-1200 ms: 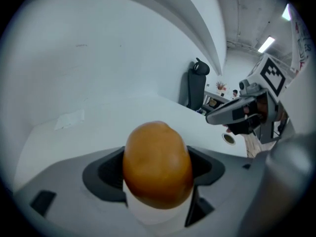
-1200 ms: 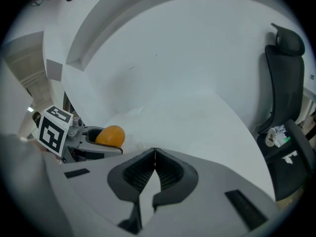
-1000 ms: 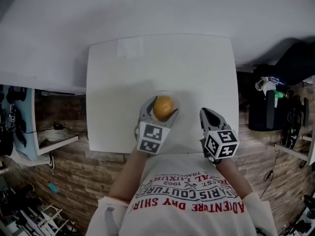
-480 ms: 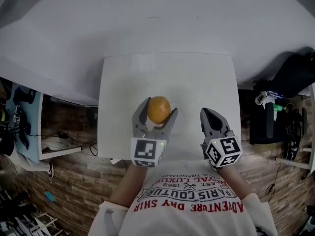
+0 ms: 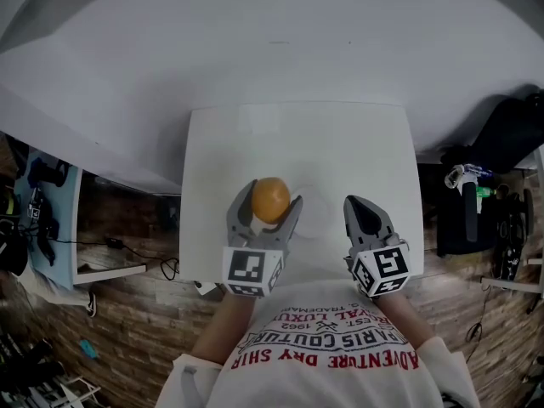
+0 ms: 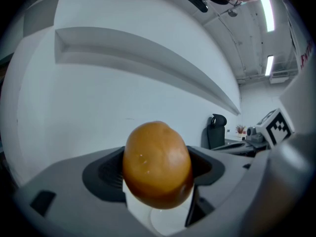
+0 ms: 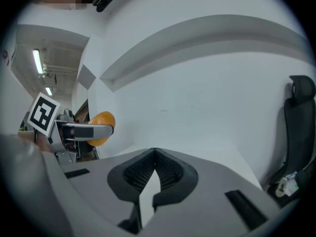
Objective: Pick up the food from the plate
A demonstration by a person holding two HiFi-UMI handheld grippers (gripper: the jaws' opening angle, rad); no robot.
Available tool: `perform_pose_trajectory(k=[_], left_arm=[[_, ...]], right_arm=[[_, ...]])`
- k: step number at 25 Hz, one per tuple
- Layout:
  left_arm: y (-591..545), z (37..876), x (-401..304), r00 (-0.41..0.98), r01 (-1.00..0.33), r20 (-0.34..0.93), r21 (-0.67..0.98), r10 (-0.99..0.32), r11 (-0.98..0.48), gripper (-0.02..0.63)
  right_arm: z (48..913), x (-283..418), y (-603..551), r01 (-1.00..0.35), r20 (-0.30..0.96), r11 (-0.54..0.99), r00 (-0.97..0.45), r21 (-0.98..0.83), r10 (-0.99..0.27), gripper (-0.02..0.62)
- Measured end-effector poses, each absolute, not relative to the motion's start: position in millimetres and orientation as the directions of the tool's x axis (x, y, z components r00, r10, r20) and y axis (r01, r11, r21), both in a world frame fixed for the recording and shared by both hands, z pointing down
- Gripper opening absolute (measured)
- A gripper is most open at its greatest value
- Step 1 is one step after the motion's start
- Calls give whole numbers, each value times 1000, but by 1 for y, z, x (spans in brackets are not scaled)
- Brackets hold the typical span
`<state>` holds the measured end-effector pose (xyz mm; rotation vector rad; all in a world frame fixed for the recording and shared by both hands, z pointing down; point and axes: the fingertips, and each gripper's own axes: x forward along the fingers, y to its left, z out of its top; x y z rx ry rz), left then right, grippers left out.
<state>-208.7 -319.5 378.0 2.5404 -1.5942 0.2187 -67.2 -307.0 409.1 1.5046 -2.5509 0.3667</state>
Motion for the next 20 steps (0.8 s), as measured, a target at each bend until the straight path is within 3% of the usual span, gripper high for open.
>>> perform_pose_trajectory(k=[20], left_arm=[[-310, 406, -214, 485, -873, 219, 65, -847, -483, 365]], right_arm=[[427, -83, -297, -900, 317, 431, -429, -67, -846, 12]])
